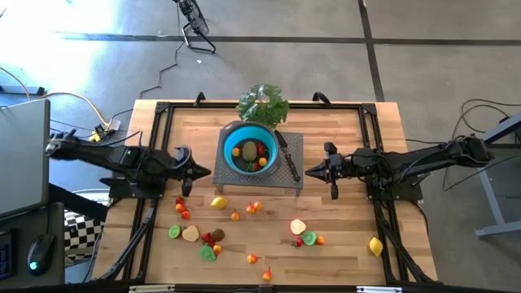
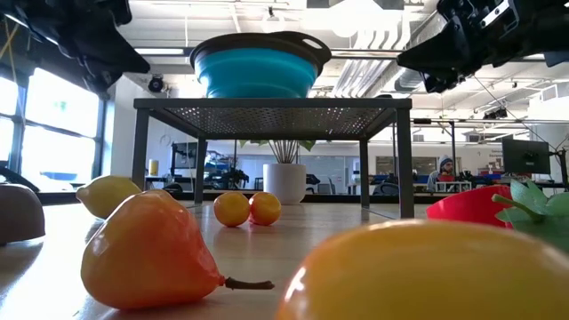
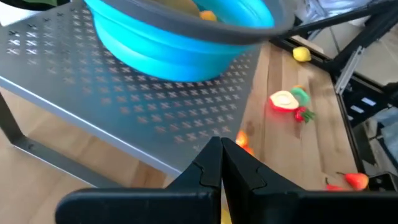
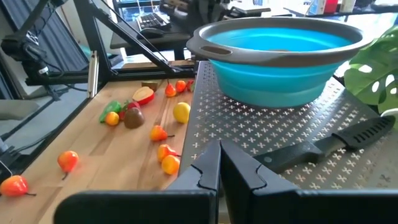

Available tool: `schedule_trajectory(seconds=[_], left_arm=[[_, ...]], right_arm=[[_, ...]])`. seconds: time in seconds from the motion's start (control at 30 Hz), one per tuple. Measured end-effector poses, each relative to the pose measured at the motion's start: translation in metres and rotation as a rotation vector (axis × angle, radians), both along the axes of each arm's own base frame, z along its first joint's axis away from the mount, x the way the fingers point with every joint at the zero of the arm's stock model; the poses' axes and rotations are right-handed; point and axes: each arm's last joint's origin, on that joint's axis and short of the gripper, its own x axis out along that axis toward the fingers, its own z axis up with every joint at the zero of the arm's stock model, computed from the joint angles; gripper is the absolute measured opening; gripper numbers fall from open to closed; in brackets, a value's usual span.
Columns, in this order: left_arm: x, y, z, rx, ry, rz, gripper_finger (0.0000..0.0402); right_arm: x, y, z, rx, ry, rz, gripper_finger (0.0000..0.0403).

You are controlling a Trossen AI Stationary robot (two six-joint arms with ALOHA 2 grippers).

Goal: Pick & Place Fruit
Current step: Put the lemon into the blue strainer bowl on the shelf

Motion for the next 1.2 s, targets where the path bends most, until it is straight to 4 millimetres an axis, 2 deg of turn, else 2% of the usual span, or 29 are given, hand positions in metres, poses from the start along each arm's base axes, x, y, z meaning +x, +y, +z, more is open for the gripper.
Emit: schedule_trajectory(seconds=[0.43,0.8,0.97,1.2], left_arm=[[0.014,-0.044,-0.015,0.078,-0.006,0.165,0.0000],[0.041,-0.066,0.006,0.140,0.064,0.144,0.0000],[0.048,-0.072,0.007,0.113,0.113,0.133,0.0000],[0.044,-0.071,0.000,-0.023,0.177,0.174,0.0000]], right_arm=[[0.001,0.002,0.005,-0.041,-0.060,0.090,0.0003],[0.000,0.004,0.004,-0.027,-0.040,0.144,0.0003],[-0.014,0.003,0.008,-0.005,-0.018,0.131,0.0003],[-0.038,-0.001,0.015,-0.016,-0.024,0.038,0.0003]])
